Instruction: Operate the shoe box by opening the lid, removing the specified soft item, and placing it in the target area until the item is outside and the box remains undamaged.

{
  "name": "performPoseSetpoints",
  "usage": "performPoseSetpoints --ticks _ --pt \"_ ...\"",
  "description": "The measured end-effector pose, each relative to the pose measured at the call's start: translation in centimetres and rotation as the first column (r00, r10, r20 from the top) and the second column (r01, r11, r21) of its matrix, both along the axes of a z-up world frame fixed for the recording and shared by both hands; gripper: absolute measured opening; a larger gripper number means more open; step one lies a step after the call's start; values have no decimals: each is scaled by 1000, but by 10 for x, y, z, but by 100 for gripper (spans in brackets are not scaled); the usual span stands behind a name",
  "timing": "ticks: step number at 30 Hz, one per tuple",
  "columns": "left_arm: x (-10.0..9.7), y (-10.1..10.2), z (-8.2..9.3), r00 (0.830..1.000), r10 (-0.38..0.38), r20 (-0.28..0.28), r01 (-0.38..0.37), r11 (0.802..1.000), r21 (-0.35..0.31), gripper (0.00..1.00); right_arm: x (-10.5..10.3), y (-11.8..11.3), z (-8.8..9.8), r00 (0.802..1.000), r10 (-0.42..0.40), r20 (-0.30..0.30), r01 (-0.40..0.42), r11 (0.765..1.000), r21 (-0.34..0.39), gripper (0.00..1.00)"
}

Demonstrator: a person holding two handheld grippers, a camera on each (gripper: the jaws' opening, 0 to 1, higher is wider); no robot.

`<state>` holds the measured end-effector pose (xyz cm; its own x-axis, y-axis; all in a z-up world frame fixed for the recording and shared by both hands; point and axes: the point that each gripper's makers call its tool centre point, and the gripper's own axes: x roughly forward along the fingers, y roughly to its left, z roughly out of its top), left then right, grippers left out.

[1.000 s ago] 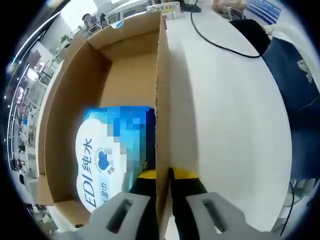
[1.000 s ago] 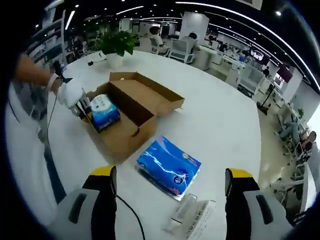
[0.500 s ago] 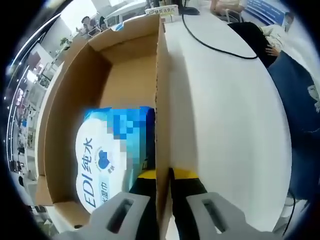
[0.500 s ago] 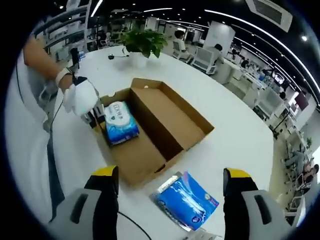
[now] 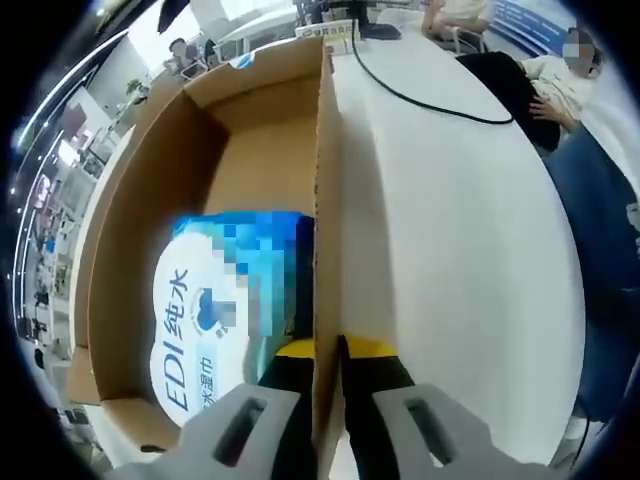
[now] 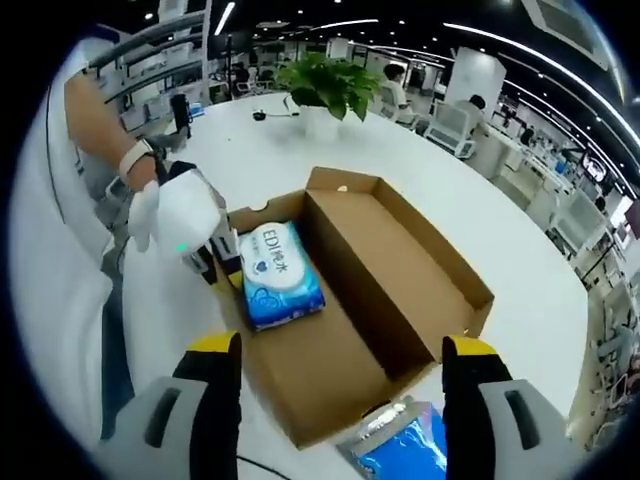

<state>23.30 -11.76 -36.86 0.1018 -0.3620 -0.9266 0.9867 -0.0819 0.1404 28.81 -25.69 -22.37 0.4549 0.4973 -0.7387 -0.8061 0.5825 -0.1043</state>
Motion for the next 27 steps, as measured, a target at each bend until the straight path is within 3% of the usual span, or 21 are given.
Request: performPoseSetpoints --ticks 3,11,17,27 --pt "0 0 -1 1000 -3 -2 3 1000 -2 3 -1 6 -12 999 18 -39 -18 1000 -2 82" --pt "0 0 0 1000 0 -6 0 1000 -20 3 -1 32 -37 986 154 -64 -154 988 -6 81" --pt "0 0 1 1000 -6 -14 6 1000 -19 3 -5 54 -57 962 254 -103 -250 967 50 81" --pt "0 -1 0 1000 -26 -8 26 999 -27 3 4 62 -87 936 320 -144 -318 947 39 82"
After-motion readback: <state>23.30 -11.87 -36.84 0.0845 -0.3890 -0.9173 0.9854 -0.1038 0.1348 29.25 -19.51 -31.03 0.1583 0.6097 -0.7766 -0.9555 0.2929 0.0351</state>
